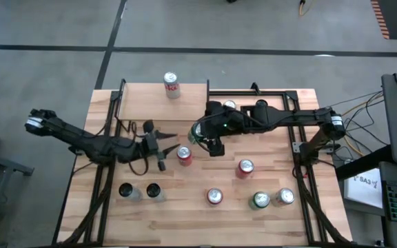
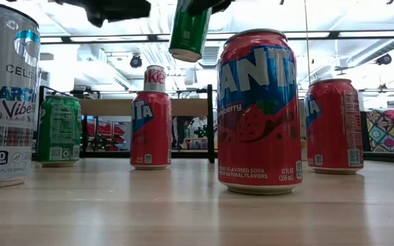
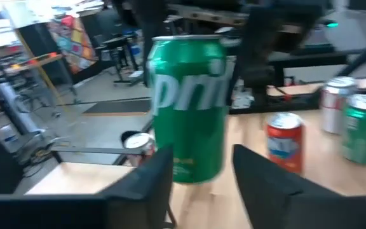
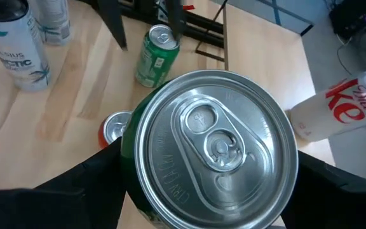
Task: Place canned beverage on shelf
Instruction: Put the middle green soda can on the shelf
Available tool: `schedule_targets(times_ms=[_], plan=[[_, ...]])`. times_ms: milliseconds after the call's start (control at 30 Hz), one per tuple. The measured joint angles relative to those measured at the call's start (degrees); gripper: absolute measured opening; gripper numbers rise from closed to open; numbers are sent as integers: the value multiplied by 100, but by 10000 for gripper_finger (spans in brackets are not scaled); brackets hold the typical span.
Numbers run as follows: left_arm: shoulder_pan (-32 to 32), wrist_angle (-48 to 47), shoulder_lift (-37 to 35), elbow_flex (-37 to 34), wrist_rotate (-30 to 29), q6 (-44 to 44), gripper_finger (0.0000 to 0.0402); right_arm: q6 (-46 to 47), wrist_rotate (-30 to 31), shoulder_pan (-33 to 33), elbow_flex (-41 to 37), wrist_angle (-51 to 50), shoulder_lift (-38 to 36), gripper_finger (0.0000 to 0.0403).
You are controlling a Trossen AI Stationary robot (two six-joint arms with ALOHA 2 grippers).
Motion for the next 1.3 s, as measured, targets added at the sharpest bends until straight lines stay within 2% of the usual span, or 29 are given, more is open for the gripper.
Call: schedule_targets(times_ms=[200, 300, 367, 600, 900, 1300], plan=[[386, 750, 441, 0, 98, 613, 289, -143, -6, -125, 33, -9, 0, 299], [519, 1107, 670, 0, 664, 848, 325, -192, 4, -183, 33, -17, 2, 299], [612, 1288, 814, 0, 791, 811, 338, -239, 4, -201, 33, -43, 0, 299], [961, 1738, 1292, 0, 975, 559, 345, -293, -11, -217, 33, -116, 2, 299], [1009, 2339, 1805, 0, 974, 548, 345, -291, -3, -217, 33, -189, 2, 299], [1068, 2644, 1955, 0, 739, 377, 345, 357, -11, -219, 33, 87, 2, 299]])
